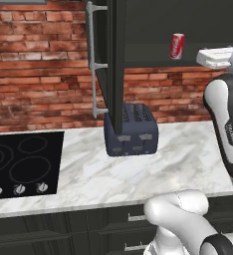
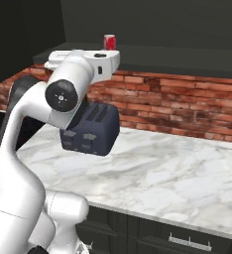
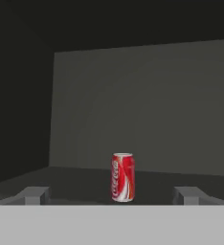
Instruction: Pick the can from the counter and place it in the open cabinet.
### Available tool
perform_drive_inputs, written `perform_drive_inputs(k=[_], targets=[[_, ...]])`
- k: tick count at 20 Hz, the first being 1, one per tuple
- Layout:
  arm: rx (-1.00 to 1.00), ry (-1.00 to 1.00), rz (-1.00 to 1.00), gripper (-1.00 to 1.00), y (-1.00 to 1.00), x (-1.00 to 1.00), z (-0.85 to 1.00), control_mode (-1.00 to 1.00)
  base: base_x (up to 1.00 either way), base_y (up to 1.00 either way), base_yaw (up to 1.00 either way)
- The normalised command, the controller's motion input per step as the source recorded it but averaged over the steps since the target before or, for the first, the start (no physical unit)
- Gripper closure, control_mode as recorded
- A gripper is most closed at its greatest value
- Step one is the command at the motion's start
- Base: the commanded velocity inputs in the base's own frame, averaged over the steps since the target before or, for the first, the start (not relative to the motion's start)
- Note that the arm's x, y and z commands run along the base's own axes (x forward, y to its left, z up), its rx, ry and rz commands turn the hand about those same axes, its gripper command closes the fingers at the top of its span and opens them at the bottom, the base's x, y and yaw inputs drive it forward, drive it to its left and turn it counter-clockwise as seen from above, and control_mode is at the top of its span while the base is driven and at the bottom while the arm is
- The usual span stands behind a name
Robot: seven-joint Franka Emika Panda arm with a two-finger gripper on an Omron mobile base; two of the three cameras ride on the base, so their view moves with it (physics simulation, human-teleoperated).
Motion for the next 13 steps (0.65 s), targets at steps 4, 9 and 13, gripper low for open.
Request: perform_drive_inputs(k=[4, 9, 13], targets=[[0.00, 0.08, -0.04, -1.00, -0.08, -0.99, -0.04, -1.00, 0.00, 0.00, 0.00], [0.00, 0.09, -0.03, -1.00, -0.15, -0.92, -0.23, -1.00, 0.00, 0.00, 0.00], [0.00, 0.07, -0.03, -1.00, -0.29, -0.90, -0.32, -1.00, 0.00, 0.00, 0.00]])
